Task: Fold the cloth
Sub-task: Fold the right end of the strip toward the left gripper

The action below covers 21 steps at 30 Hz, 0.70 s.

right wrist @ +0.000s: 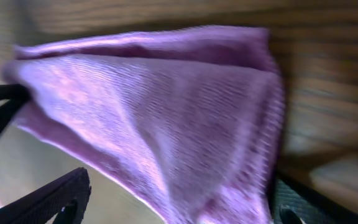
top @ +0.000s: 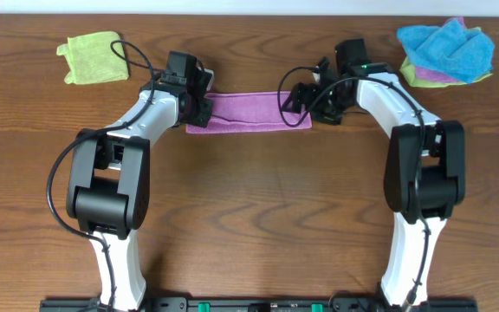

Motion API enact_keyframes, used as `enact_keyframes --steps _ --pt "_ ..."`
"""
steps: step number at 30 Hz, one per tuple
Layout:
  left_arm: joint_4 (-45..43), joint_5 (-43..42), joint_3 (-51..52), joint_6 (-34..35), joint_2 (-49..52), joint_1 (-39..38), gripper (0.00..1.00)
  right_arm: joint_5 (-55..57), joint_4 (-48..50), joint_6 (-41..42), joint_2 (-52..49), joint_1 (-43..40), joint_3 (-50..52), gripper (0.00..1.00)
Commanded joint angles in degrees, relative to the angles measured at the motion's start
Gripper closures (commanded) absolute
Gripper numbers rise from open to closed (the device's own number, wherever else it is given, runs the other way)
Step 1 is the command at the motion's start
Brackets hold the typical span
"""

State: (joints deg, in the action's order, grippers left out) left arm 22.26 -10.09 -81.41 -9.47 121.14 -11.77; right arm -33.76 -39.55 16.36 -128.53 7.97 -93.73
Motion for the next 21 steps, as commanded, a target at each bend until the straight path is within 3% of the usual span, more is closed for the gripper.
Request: enact_keyframes --steps 1,4,9,11,15,21 --pt "0.24 -0.31 -0.50 -0.79 2.27 0.11 0.94 -1.79 0.52 1.42 -5.70 0.42 0.83 0.11" --pt "0.24 -0.31 -0.50 -0.79 2.27 0.11 0.95 -1.49 1.55 1.40 -6.71 0.39 0.85 0.19" --pt "0.24 -0.28 -0.50 -0.81 2.27 0.11 0.94 2.58 2.69 1.42 -6.93 0.39 0.83 0.48" --pt "0.26 -0.28 -0.50 -0.79 2.27 0.11 0.94 4.31 2.69 1.49 -6.93 0.28 0.83 0.62" --pt "0.31 -0.31 -0.50 -0.79 2.27 0.11 0.94 5.07 3.52 2.34 -6.93 0.26 0.83 0.98" --pt "0.90 -0.26 -0.50 -0.81 2.29 0.11 0.94 4.61 2.69 4.02 -6.67 0.26 -0.31 0.98"
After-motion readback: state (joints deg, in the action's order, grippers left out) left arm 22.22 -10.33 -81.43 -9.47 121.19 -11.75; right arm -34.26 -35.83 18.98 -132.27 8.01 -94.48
